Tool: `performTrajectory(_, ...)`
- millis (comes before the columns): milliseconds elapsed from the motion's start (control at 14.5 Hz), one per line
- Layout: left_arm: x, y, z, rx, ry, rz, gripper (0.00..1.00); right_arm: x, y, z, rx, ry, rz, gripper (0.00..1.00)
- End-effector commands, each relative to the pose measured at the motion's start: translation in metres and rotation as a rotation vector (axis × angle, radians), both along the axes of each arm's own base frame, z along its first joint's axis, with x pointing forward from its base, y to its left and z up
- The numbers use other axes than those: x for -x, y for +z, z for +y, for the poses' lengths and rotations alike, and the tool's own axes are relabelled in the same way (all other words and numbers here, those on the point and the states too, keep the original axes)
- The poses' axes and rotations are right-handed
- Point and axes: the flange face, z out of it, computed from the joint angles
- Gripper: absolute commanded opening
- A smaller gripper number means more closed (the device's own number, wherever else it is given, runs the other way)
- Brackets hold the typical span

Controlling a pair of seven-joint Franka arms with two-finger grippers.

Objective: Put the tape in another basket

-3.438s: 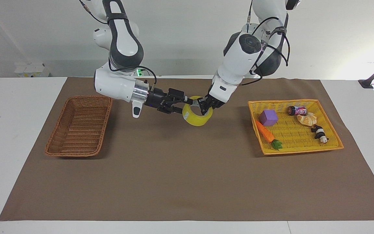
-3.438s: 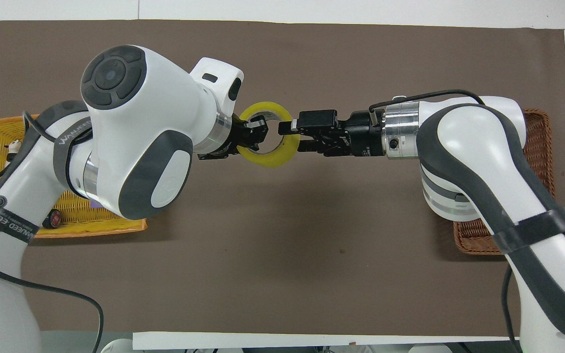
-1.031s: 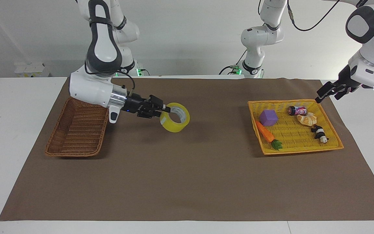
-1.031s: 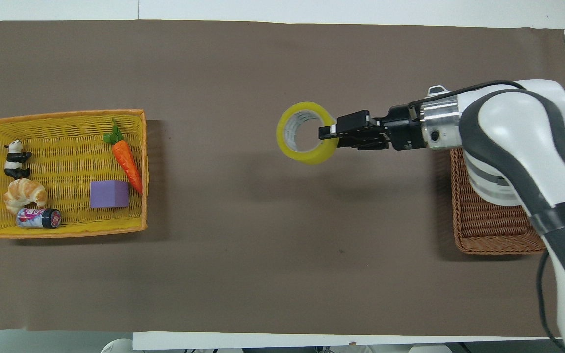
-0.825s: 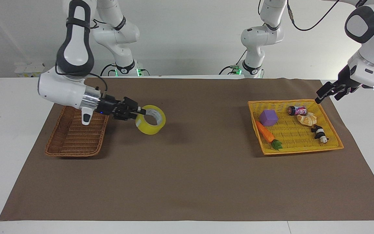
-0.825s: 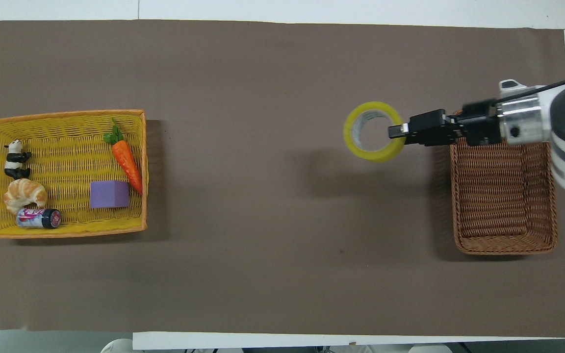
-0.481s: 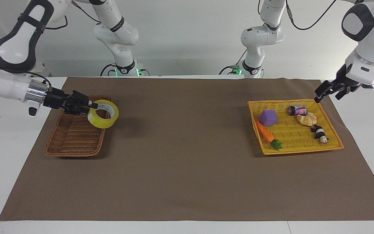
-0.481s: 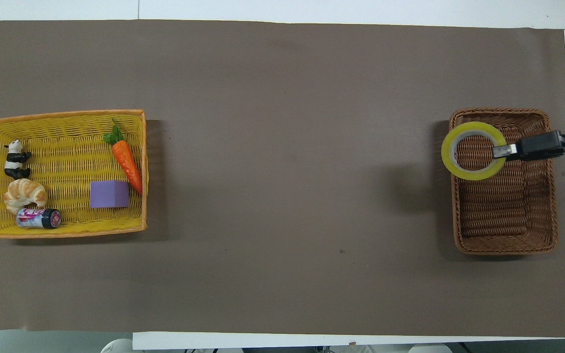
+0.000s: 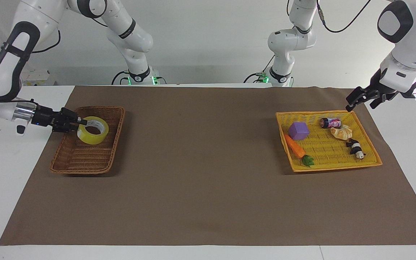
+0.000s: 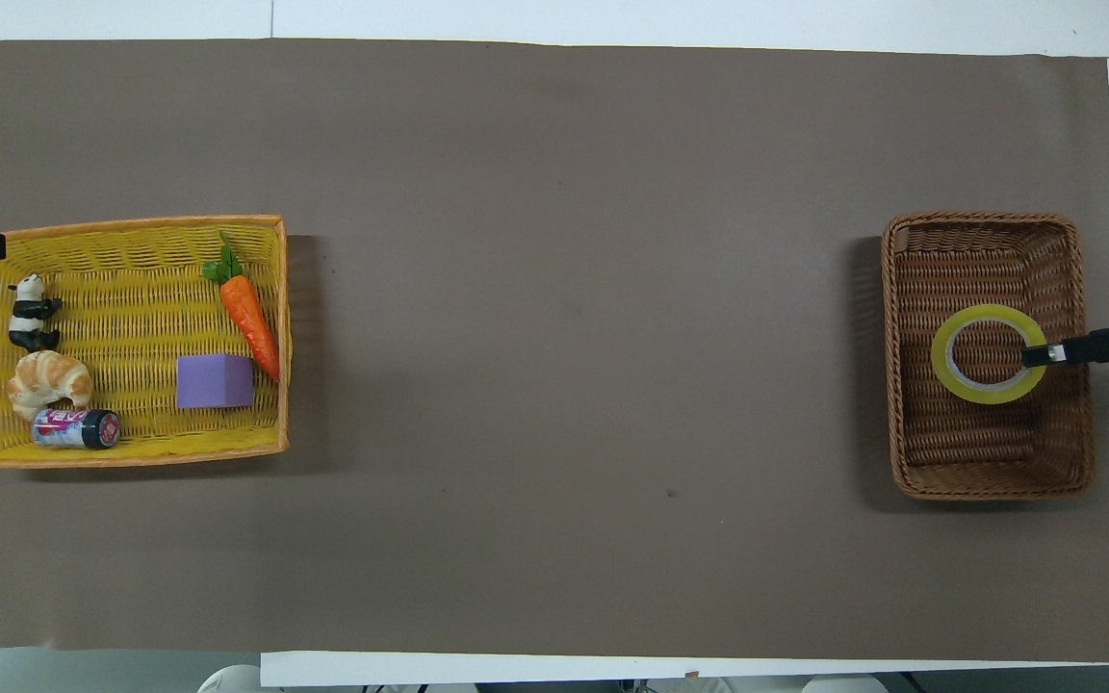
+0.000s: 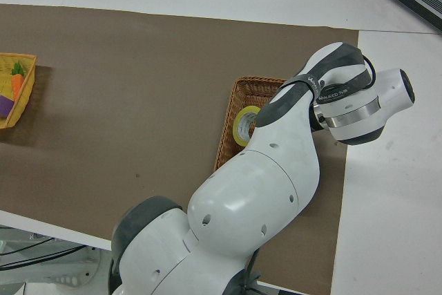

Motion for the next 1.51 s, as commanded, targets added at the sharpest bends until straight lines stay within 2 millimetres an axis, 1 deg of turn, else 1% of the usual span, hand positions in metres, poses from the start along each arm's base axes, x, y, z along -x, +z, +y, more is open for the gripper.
performTrajectory(0, 0.001, 0.0, -0.008, -0.024, -0.021, 0.02, 1.0, 0.007, -0.006, 0.006, 0.036, 0.023, -0.017, 0.0)
performTrajectory(138, 0.004, -0.009, -0.007, -0.023, -0.023, 0.036, 1.0, 0.012, -0.015, 0.008, 0.044, 0.023, -0.021, 0.0)
performTrajectory(275, 0.005, -0.011, -0.005, -0.023, -0.015, 0.042, 1.0, 0.014, -0.032, 0.005, 0.028, 0.053, -0.036, 0.0)
performTrajectory(344, 0.005, -0.01, -0.004, -0.023, -0.013, 0.039, 1.0, 0.013, -0.032, 0.004, 0.031, 0.06, -0.042, 0.0)
performTrajectory(412, 0.005, -0.01, -0.002, -0.023, -0.009, 0.04, 1.0, 0.011, -0.031, 0.004, 0.036, 0.065, -0.043, 0.03)
performTrajectory(481, 0.005, -0.01, 0.0, -0.023, -0.006, 0.039, 1.0, 0.01, -0.031, 0.003, 0.055, 0.078, -0.041, 0.2)
performTrajectory(550, 0.005, -0.011, 0.002, -0.023, -0.003, 0.042, 1.0, 0.009, -0.032, 0.002, 0.083, 0.086, -0.042, 0.83)
performTrajectory(619, 0.005, -0.011, 0.002, -0.023, -0.003, 0.042, 1.0, 0.008, -0.032, -0.001, 0.103, 0.083, -0.049, 0.99)
performTrajectory(756, 0.005, -0.01, 0.002, -0.023, -0.003, 0.04, 1.0, 0.004, -0.022, -0.003, 0.159, 0.095, -0.08, 1.0)
performTrajectory(825, 0.005, -0.01, 0.002, -0.023, -0.003, 0.04, 1.0, -0.002, -0.015, 0.005, 0.199, 0.137, -0.085, 1.0)
performTrajectory(894, 0.005, -0.01, 0.002, -0.023, -0.003, 0.04, 1.0, -0.01, -0.003, 0.013, 0.262, 0.18, -0.109, 1.0)
performTrajectory(962, 0.005, -0.011, 0.002, -0.023, -0.003, 0.042, 1.0, -0.019, 0.02, 0.023, 0.357, 0.237, -0.15, 1.0)
performTrajectory(1100, 0.005, -0.011, 0.002, -0.023, -0.003, 0.042, 1.0, -0.039, 0.066, 0.056, 0.508, 0.377, -0.215, 1.0)
performTrajectory(1169, 0.005, -0.01, 0.002, -0.023, -0.001, 0.041, 1.0, -0.046, 0.085, 0.07, 0.569, 0.438, -0.234, 1.0)
performTrajectory(1238, 0.005, -0.01, 0.002, -0.023, -0.003, 0.04, 1.0, -0.047, 0.104, 0.074, 0.614, 0.453, -0.251, 1.0)
performTrajectory(1306, 0.005, -0.011, 0.002, -0.023, -0.003, 0.042, 1.0, -0.051, 0.118, 0.08, 0.633, 0.451, -0.277, 1.0)
performTrajectory(1375, 0.005, -0.01, 0.002, -0.023, -0.003, 0.041, 1.0, -0.052, 0.139, 0.092, 0.647, 0.447, -0.304, 1.0)
performTrajectory(1444, 0.005, -0.01, 0.002, -0.023, -0.003, 0.039, 1.0, -0.051, 0.157, 0.105, 0.668, 0.402, -0.313, 1.0)
